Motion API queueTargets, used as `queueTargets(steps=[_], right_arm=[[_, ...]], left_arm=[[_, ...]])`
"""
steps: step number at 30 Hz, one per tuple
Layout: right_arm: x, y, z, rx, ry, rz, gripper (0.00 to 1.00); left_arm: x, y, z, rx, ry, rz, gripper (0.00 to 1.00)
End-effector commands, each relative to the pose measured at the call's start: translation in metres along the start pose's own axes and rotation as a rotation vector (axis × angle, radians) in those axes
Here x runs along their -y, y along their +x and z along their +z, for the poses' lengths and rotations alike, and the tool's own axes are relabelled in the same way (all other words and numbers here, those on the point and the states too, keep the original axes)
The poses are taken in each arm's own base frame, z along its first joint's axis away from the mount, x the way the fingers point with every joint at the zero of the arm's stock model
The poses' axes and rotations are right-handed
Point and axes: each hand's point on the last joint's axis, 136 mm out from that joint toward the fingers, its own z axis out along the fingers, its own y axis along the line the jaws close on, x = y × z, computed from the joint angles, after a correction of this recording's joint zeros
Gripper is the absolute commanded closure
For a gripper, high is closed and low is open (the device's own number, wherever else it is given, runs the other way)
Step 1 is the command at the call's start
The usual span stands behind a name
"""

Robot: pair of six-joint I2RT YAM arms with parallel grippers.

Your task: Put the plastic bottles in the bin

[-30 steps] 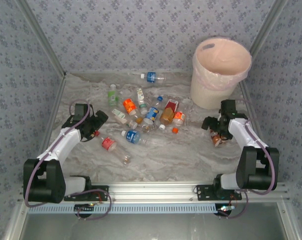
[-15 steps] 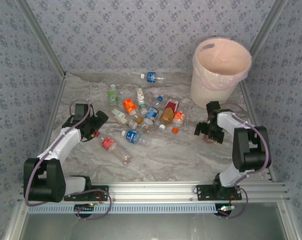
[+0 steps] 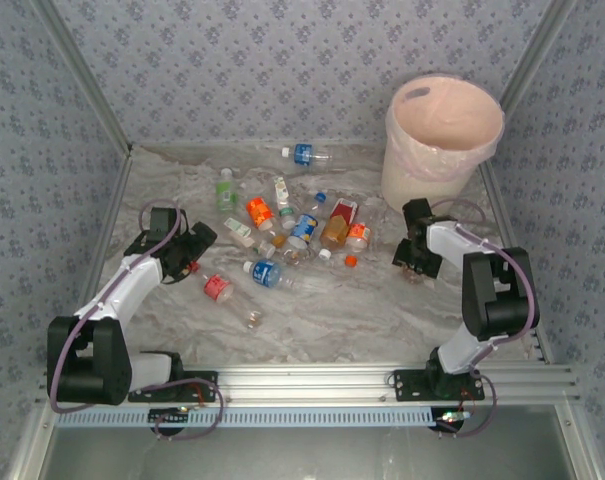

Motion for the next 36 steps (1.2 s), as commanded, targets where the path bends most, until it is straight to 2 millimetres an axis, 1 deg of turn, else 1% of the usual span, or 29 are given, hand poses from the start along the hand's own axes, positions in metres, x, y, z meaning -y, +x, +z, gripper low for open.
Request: queueTargets(steps=[1,5,9,14,16,18,19,24,27,32,33,35,36], right_arm=[[-0.001,-0.01,-0.014,0.094,-0.013,0.003,0.38],[-0.014,-0.015,-0.031,0.169,-0.078,-0.047,0.46],[-0.028,-0.024,-0.055,0.262,-0.131,-0.079,0.48],[-0.06,-0.029,-0.092,0.401,-0.271,-0.124,0.5],[-0.079,-0.027,-0.109,0.455,-0.379,-0.171,0.5],[-0.102,-0.02,-0.128,0.503,-0.516,-0.25,0.52],[-0.11,-0.018,-0.137,0.525,-0.566,-0.281,0.52],[-0.136,-0.008,-0.167,0.556,-0.717,-0.393,0.54],[-0.151,-0.009,-0.193,0.59,-0.813,-0.436,0.54],[-0.174,-0.021,-0.258,0.685,-0.985,-0.503,0.53],[-0.176,-0.025,-0.269,0.707,-1.001,-0.514,0.53],[-0.178,-0.04,-0.295,0.761,-1.005,-0.536,0.54],[-0.178,-0.045,-0.302,0.77,-0.999,-0.546,0.54]], left_arm=[[0.008,-0.004,-0.009,0.014,0.015,0.027,0.02],[0.008,-0.005,-0.009,0.016,0.015,0.027,0.02],[0.007,-0.004,-0.008,0.013,0.011,0.023,0.02],[0.01,-0.004,-0.008,0.011,0.023,0.015,0.02],[0.01,-0.004,-0.008,0.011,0.023,0.011,0.02],[0.01,-0.004,-0.008,0.013,0.023,0.009,0.02],[0.009,-0.004,-0.008,0.012,0.019,0.006,0.02],[0.009,-0.003,-0.008,0.01,0.025,-0.008,0.02],[0.008,-0.002,-0.009,0.01,0.025,-0.011,0.02],[0.009,-0.003,-0.011,0.018,0.031,-0.019,0.02],[0.01,-0.004,-0.012,0.019,0.035,-0.02,0.02],[0.01,-0.003,-0.013,0.021,0.037,-0.023,0.02],[0.009,-0.003,-0.014,0.023,0.037,-0.026,0.02]])
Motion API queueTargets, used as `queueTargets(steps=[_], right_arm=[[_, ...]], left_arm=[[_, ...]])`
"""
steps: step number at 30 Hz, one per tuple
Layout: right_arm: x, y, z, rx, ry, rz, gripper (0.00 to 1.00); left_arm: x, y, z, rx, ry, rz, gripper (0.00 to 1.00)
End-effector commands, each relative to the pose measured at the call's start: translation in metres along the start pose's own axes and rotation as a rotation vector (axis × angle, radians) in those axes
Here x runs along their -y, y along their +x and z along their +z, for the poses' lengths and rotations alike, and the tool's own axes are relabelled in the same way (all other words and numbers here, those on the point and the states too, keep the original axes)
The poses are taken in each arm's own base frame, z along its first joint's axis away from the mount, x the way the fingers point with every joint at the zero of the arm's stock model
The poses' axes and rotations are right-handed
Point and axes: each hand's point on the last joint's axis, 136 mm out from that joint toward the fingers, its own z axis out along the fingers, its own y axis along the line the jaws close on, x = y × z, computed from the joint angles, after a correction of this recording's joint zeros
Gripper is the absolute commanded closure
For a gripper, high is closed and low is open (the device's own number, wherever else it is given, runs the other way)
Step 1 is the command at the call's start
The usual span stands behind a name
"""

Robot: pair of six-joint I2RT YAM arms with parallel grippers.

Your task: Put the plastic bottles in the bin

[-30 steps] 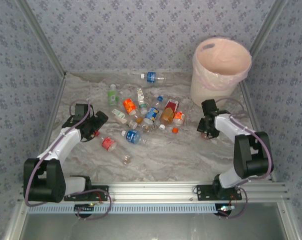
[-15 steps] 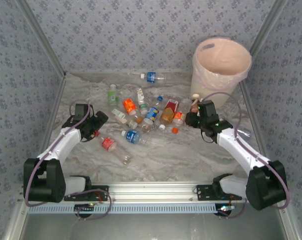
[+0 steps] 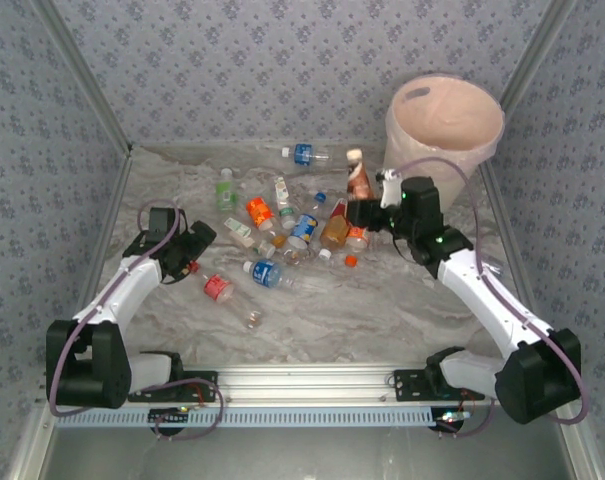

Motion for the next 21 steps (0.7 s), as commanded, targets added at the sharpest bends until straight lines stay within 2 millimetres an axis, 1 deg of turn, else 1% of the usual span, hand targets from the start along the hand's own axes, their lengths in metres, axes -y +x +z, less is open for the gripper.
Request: queueTargets(steps=[1,2,3,4,8,10,12,15,18,21], right_arm=[[-0.022,-0.058,-0.012,0.104,-0.072,-0.106,0.54],[-0.02,-0.071,-0.015,0.122,-0.059,-0.119,0.54],[-0.02,-0.088,-0.02,0.155,-0.053,-0.135,0.54],[-0.014,-0.1,-0.022,0.17,-0.033,-0.141,0.54],[0.013,-0.138,-0.028,0.209,0.043,-0.132,0.55],[0.035,-0.156,-0.031,0.229,0.125,-0.11,0.55],[0.065,-0.171,-0.035,0.228,0.25,-0.078,0.55],[0.104,-0.178,-0.034,0.187,0.351,-0.019,0.55],[0.136,-0.186,-0.035,0.154,0.435,-0.015,0.54],[0.167,-0.187,-0.034,0.094,0.516,-0.009,0.53]], left_arm=[[0.005,-0.001,-0.01,0.014,0.023,-0.01,0.02],[0.005,-0.001,-0.011,0.017,0.023,-0.011,0.02],[0.004,-0.001,-0.012,0.019,0.022,-0.013,0.02],[0.003,-0.001,-0.013,0.023,0.022,-0.014,0.02],[0.002,-0.002,-0.017,0.035,0.021,-0.019,0.02],[0.0,-0.002,-0.019,0.041,0.019,-0.023,0.02],[-0.001,-0.002,-0.021,0.05,0.021,-0.029,0.02],[-0.002,-0.002,-0.023,0.057,0.023,-0.036,0.02],[-0.005,-0.001,-0.026,0.064,0.021,-0.041,0.02],[-0.006,-0.001,-0.028,0.071,0.018,-0.044,0.02]])
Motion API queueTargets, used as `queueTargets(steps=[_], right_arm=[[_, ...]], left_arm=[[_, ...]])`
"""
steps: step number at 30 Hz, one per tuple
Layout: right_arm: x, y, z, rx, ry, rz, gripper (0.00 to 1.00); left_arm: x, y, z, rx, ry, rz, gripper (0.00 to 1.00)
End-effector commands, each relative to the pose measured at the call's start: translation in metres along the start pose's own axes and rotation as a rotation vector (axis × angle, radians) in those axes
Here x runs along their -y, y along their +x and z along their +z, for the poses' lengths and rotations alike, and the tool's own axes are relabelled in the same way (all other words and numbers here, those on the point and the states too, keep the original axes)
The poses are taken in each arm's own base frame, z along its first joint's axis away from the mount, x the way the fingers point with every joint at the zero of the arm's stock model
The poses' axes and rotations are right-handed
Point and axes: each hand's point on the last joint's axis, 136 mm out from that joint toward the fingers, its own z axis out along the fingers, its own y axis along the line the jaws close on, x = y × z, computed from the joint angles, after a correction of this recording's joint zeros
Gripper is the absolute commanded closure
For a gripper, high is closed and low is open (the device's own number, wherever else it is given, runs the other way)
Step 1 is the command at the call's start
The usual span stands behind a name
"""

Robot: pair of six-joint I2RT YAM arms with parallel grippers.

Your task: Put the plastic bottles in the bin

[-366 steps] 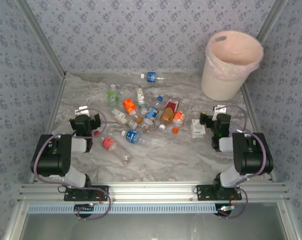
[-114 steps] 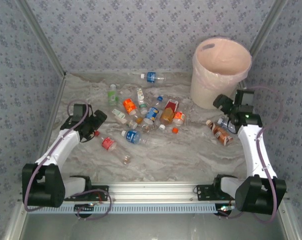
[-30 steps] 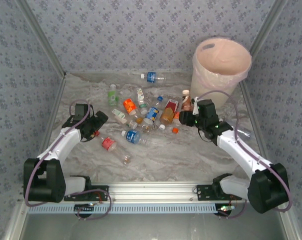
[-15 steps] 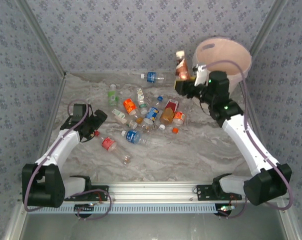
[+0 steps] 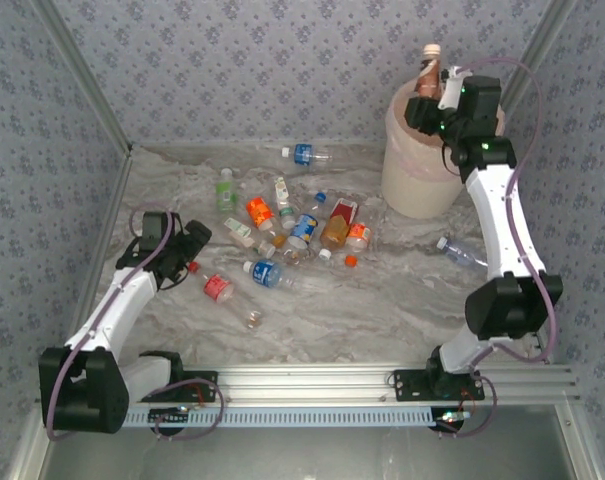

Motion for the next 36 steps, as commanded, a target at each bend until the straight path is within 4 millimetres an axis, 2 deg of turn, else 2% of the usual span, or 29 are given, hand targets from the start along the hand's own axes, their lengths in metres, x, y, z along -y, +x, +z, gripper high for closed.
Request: queueTargets(steps=[1,5,8,18,24,29,33,36], right_arm=[[0.034,0.009,0.005,-0.103,0.118,-0.021,0.53],[0.072,0.022,0.024,-0.199,0.193,0.013,0.52],[0.097,0.042,0.036,-0.312,0.267,0.005,0.52],[0.151,0.079,0.062,-0.436,0.465,-0.061,0.5],[0.174,0.083,0.072,-0.458,0.567,-0.108,0.47],[0.179,0.085,0.075,-0.446,0.626,-0.09,0.39],[0.191,0.079,0.066,-0.422,0.756,-0.101,0.33],[0.192,0.073,0.063,-0.401,0.785,-0.106,0.28]], left_arm=[[-0.007,0.002,-0.005,0.011,-0.024,-0.011,0.02],[-0.008,0.002,-0.007,0.019,-0.022,-0.017,0.02],[-0.008,0.001,-0.009,0.024,-0.023,-0.019,0.02],[-0.017,0.001,-0.015,0.051,-0.036,-0.033,0.02],[-0.017,0.0,-0.014,0.052,-0.042,-0.032,0.02],[-0.018,0.001,-0.012,0.047,-0.047,-0.035,0.02],[-0.018,0.002,-0.011,0.041,-0.048,-0.034,0.02],[-0.018,0.002,-0.01,0.039,-0.048,-0.035,0.02]])
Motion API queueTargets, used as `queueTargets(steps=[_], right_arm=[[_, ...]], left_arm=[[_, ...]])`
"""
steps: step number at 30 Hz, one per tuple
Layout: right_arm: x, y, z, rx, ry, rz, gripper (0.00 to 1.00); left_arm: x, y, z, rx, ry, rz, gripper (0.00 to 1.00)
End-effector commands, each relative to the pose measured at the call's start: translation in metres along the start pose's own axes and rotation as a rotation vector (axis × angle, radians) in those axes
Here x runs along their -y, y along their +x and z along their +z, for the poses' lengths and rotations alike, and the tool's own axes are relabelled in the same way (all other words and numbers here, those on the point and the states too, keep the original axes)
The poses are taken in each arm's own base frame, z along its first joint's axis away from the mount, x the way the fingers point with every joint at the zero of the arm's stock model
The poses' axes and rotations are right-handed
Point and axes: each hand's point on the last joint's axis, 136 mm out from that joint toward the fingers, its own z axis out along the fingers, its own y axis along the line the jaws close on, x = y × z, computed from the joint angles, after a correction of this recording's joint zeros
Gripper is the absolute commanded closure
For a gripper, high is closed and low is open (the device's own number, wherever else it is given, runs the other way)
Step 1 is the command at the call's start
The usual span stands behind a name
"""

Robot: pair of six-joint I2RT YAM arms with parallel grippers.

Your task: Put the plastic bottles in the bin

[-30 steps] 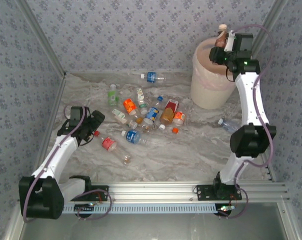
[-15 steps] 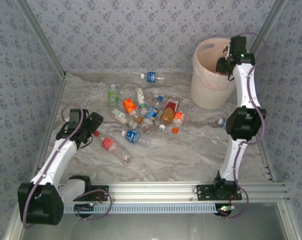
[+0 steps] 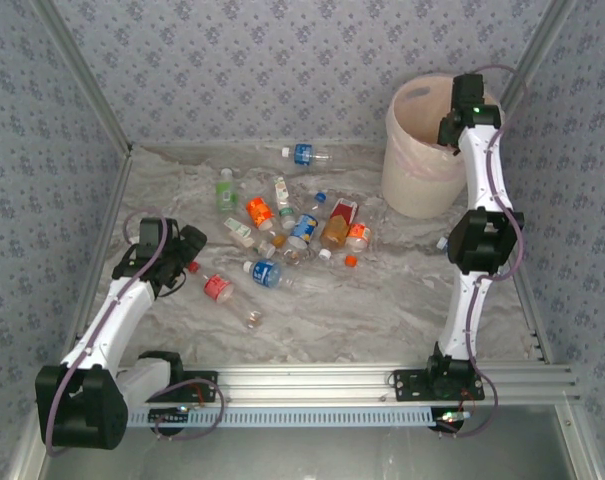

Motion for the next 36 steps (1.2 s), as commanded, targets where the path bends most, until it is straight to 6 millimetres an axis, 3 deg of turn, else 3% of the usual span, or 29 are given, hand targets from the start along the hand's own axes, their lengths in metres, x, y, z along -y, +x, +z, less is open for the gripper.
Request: queueTargets(steps=[1,7,22,28,32,36], right_arm=[[0.016,-0.012,-0.008,0.042,0.098,0.036,0.26],[0.008,-0.023,-0.028,0.089,0.063,0.038,0.18],[-0.012,-0.044,-0.103,0.211,-0.182,0.137,0.14],[-0.03,-0.049,-0.146,0.327,-0.406,0.225,0.12],[-0.029,-0.053,-0.178,0.41,-0.506,0.298,0.11],[-0.028,-0.044,-0.202,0.446,-0.576,0.333,0.08]], left_arm=[[-0.004,0.003,0.002,-0.005,-0.018,-0.006,0.02],[-0.005,0.004,0.003,-0.007,-0.022,-0.004,0.02],[-0.006,0.006,0.004,-0.018,-0.023,-0.001,0.02],[-0.01,0.009,0.003,-0.036,-0.047,-0.013,0.02],[-0.024,0.014,-0.001,-0.061,-0.123,-0.017,0.02],[-0.03,0.017,0.0,-0.072,-0.152,-0.023,0.02]])
